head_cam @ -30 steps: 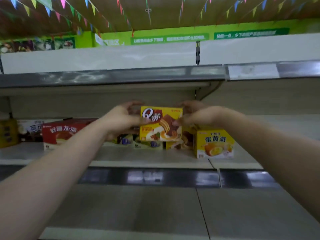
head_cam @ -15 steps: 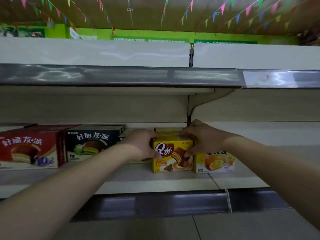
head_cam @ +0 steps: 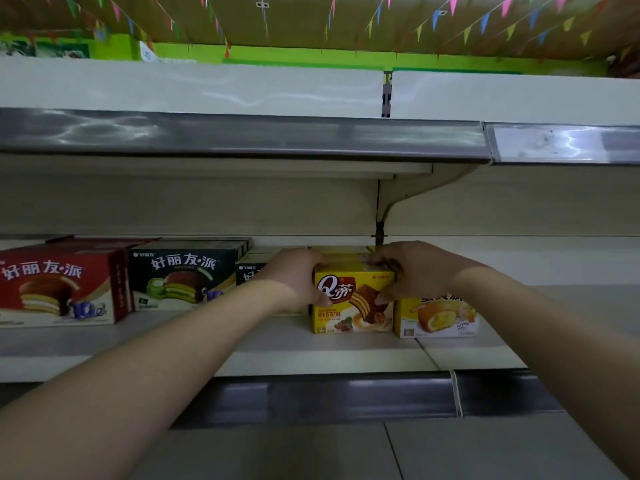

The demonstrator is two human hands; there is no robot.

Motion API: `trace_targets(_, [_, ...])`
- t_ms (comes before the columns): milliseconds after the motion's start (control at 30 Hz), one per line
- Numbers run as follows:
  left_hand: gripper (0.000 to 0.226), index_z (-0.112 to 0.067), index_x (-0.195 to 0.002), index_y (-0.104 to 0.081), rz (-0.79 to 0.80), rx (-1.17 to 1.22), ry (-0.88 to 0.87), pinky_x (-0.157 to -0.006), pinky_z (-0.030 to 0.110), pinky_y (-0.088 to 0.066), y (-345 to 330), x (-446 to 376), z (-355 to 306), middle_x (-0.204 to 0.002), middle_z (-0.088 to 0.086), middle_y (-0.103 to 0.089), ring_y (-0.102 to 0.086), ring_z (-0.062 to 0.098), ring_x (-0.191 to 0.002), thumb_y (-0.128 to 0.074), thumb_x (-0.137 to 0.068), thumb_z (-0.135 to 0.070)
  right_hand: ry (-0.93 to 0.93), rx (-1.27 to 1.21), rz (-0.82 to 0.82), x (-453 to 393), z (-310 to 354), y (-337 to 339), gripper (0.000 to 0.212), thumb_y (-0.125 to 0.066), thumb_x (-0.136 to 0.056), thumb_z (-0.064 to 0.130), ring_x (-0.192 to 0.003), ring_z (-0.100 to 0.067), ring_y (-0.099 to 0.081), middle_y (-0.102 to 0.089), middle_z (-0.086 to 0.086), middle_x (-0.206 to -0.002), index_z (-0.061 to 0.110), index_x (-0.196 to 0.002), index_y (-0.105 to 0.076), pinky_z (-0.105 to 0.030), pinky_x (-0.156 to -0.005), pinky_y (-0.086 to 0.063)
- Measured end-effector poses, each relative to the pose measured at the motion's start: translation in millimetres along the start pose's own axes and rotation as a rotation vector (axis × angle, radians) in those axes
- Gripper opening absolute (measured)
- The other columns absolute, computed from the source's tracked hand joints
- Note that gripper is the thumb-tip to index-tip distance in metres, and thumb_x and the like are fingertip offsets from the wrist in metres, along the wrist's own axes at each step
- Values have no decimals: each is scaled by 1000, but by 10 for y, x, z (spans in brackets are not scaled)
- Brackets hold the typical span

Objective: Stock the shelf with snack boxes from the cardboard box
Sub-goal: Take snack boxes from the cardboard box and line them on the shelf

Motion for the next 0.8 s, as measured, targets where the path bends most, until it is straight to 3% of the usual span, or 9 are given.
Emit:
trace_targets(167, [76, -18, -144, -43, -49, -43, 52, -95, 36, -51, -5, 16, 6, -136, 5, -56, -59, 25, -115, -80, -78, -19, -54, 55, 2, -8, -1, -37, 76, -74, -77, 49, -125, -21, -47, -48, 3, -141, 30, -142, -41, -38, -102, -41])
trace_targets(267, [76, -16, -141, -41, -99, -93, 92, -92, 32, -49, 6, 81, 2, -132, 5, -58, -58, 24, -116, -80, -77, -25, -110, 165, -22, 85, -57, -53, 81, -65, -80, 57, -139, -21, -33, -33, 7, -154, 37, -149, -26, -56, -116, -13])
trace_targets(333, [83, -11, -143, -32, -94, -80, 164, -93, 34, -46, 2, 156, 25, -132, 8, -56, -55, 26, -119, -80, -77, -26, -116, 227, -65, 192, -27, -15, 89, -61, -82, 59, -145, -20, -22, -21, 6, -159, 31, -153, -14, -57, -115, 1])
trace_targets(400, [84, -8, -143, -31, -75, -76, 243, -89, 34, -46, 16, 273, 64, -132, 11, -55, -55, 27, -116, -79, -78, -29, -102, 214, -132, 339, 57, 46, 92, -57, -85, 60, -147, -18, -15, -14, 3, -161, 23, -154, -8, -52, -118, 3])
trace_targets(500, [58, -9, -131, -50, -141, -96, 251, -81, 30, -46, 115, 517, 76, -122, 12, -61, -58, 24, -103, -73, -83, -31, 6, 168, -293, 569, 327, 122, 77, -53, -92, 49, -145, -19, -19, -21, -2, -159, 16, -152, -19, -43, -121, -4])
trace_targets(600, [24, -15, -108, -71, -349, -44, 233, -84, 24, -44, 287, 912, 12, -110, 7, -70, -63, 24, -105, -68, -85, -22, 178, 132, -387, 746, 747, 130, 52, -54, -91, 36, -132, -28, -38, -42, -8, -145, 13, -137, -46, -39, -109, -29])
trace_targets(667, [14, -14, -93, -76, -431, -23, 207, -76, 21, -41, 354, 1263, -34, -101, 5, -73, -65, 23, -99, -65, -84, -14, 264, 106, -385, 840, 1101, 55, 37, -56, -89, 31, -116, -33, -49, -53, -11, -124, 12, -120, -58, -39, -92, -43])
trace_targets(800, [16, -12, -95, -75, -317, -128, 244, -75, 26, -46, 323, 1994, 86, -100, 7, -72, -64, 26, -98, -62, -85, -14, 358, -28, -234, 1070, 1893, -187, 19, -53, -91, 26, -89, -31, -60, -60, -9, -92, 11, -93, -64, -33, -70, -50])
Point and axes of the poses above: each hand's wrist, its own x-axis away from the middle knuckle, its own y-axis out of the back of the hand, z = x × y, the point moved 9 cm from there along -x, towards the middle knuckle
